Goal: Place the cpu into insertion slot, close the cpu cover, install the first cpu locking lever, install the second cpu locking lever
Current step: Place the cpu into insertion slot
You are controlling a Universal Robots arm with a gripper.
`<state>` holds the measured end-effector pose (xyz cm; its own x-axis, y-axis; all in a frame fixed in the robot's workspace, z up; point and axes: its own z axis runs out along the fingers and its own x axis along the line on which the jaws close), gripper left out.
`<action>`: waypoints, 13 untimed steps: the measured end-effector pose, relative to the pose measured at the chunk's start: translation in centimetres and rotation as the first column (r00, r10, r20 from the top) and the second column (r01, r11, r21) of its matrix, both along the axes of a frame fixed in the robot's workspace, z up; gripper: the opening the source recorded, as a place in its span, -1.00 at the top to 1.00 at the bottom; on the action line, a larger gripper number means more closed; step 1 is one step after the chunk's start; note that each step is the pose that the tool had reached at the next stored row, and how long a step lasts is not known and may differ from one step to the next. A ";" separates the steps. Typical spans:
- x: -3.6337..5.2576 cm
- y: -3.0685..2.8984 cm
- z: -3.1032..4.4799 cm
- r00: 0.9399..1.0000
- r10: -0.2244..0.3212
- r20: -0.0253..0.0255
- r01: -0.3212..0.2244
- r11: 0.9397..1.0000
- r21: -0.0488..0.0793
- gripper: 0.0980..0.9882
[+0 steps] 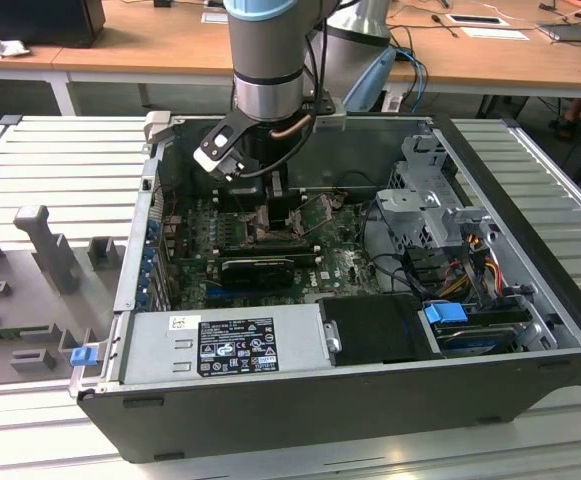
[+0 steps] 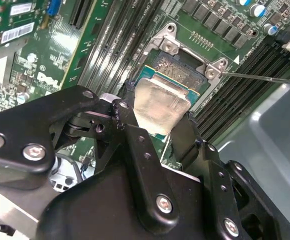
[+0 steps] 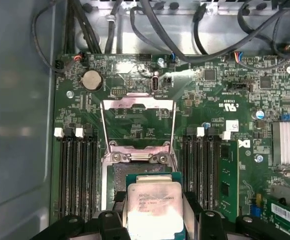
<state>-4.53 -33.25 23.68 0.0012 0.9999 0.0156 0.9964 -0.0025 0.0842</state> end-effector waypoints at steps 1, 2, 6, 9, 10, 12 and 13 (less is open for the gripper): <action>-0.06 0.02 -0.07 1.000 -0.005 0.000 0.005 1.000 0.000 0.02; -0.08 0.07 -0.15 1.000 -0.007 0.000 0.007 1.000 0.000 0.02; -0.09 0.29 -1.06 1.000 -0.008 0.000 0.008 1.000 0.000 0.02; -0.09 0.47 -1.44 1.000 -0.008 0.000 0.008 1.000 0.000 0.02; -0.10 0.51 -1.49 1.000 -0.014 0.000 0.014 1.000 0.001 0.02; -0.15 0.52 -1.53 1.000 -0.019 0.000 0.019 1.000 0.001 0.02; -0.17 0.52 -1.56 1.000 -0.020 0.000 0.020 1.000 0.001 0.02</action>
